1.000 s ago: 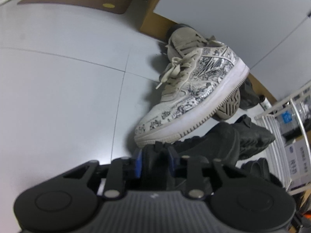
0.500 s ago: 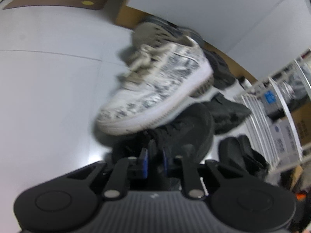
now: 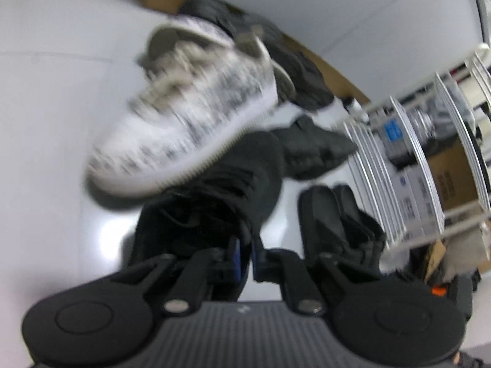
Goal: Organize scattered shoes
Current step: 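Carry the black sneaker with the left gripper toward the clog pair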
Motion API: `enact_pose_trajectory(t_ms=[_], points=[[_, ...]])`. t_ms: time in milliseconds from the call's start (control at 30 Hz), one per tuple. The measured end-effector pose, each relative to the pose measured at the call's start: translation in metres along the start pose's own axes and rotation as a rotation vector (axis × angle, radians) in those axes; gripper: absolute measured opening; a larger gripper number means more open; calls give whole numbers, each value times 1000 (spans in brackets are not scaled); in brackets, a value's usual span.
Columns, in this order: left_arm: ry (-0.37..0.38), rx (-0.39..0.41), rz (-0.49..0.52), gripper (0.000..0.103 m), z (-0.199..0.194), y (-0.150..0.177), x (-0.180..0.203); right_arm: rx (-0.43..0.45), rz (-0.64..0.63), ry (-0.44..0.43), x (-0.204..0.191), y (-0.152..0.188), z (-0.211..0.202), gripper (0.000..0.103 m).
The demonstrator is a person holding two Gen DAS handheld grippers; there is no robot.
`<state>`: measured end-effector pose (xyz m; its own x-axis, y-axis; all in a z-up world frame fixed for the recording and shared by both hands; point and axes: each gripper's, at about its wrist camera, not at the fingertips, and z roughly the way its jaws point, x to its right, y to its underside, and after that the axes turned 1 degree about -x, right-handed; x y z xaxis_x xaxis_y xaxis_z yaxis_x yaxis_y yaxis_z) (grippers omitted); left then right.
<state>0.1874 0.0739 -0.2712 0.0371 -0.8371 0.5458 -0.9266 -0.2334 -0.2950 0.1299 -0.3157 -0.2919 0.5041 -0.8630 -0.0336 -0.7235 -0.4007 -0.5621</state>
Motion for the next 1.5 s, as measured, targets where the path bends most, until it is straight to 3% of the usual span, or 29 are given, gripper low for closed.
enact_pose_trajectory(t_ms=[167,233,300,433,500,567,633,700,767,900,1067,1233,1367,1500], points=[[58,-63,25,7,2,19,11,0,1,1,-1,-1,0,76],[116,-85,34,0,5,26,19,1,7,5,-2,2,1,76],[179,-66,51,0,-1,26,27,0,9,6,-4,4,2,76],[145,-1,106,1,-13,13,36,-1,7,4,-6,4,2,76],[111,12,84,16,-14,8,30,0,7,2,-7,3,2,76],[43,17,53,21,-11,6,18,2,8,-2,-8,2,2,76],[5,12,29,38,-7,8,8,4,8,-8,-10,2,2,76],[-24,9,20,64,-3,10,3,5,5,-13,-12,1,2,76],[-61,2,24,72,-1,12,-3,5,3,-19,-14,1,2,76],[-82,-26,38,80,8,15,-6,4,-3,-35,-18,1,3,76],[-50,-62,49,87,24,18,5,-2,0,-41,-17,4,3,76],[-10,-117,154,100,39,27,32,-11,3,-42,-14,6,3,76],[-76,-115,252,103,47,39,49,-18,5,-44,-13,8,3,76],[-142,-124,242,102,59,41,48,-22,-1,-44,-13,10,3,76]])
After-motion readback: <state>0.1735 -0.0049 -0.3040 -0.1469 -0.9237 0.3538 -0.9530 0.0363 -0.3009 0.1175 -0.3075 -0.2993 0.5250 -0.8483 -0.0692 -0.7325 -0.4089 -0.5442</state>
